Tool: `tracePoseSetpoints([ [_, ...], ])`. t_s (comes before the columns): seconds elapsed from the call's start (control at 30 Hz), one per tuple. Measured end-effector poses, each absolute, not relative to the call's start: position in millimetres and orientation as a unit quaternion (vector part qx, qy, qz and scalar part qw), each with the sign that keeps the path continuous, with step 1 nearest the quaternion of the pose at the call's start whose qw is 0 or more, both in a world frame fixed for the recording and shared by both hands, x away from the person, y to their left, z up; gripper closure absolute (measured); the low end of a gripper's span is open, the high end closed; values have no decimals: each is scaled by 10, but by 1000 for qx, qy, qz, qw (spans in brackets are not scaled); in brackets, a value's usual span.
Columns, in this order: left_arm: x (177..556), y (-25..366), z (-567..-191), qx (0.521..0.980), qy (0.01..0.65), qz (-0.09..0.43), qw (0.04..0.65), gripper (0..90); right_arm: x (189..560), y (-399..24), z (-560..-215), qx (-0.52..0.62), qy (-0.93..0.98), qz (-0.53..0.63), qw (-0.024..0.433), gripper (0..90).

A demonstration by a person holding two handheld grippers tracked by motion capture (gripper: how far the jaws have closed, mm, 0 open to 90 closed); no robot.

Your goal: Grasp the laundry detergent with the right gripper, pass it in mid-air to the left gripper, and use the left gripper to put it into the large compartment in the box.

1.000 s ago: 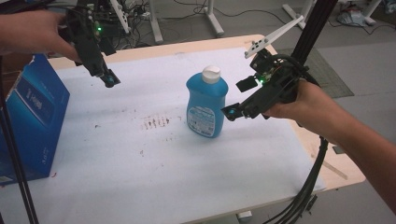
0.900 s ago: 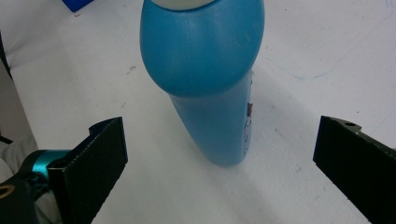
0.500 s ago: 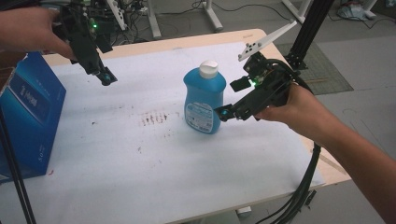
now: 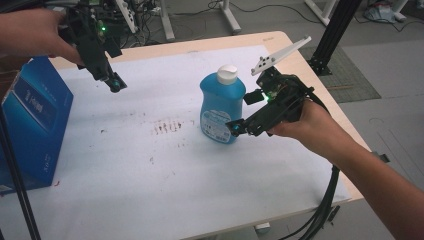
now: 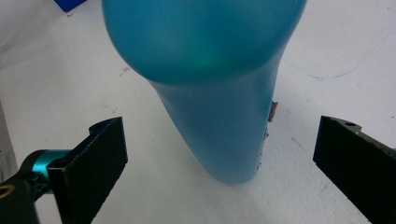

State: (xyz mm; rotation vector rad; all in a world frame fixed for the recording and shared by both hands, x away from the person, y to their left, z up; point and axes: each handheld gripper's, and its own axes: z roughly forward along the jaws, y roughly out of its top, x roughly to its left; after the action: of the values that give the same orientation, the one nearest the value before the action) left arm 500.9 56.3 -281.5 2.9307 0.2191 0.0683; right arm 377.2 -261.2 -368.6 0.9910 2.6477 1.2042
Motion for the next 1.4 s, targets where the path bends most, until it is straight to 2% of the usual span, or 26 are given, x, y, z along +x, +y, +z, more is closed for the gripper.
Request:
tracePoseSetpoints([
  [0.63,5005,571,-2819,992,76,22,101,17,3802,-2571,-3886,328,843,425,44,23],
  [1.1,5012,600,-2836,992,80,20,101,18,3805,-2493,-3988,337,821,455,79,40],
  [1.27,5013,596,-2843,992,78,20,100,17,3810,-2473,-4028,340,814,462,86,62],
  [1.3,5013,595,-2844,992,78,20,100,18,3814,-2470,-4033,342,811,466,85,86],
  [1.33,5013,594,-2845,992,78,20,100,18,3815,-2471,-4037,340,809,472,82,154],
  [1.4,5015,596,-2846,992,77,20,99,18,3813,-2462,-4040,335,809,475,85,164],
])
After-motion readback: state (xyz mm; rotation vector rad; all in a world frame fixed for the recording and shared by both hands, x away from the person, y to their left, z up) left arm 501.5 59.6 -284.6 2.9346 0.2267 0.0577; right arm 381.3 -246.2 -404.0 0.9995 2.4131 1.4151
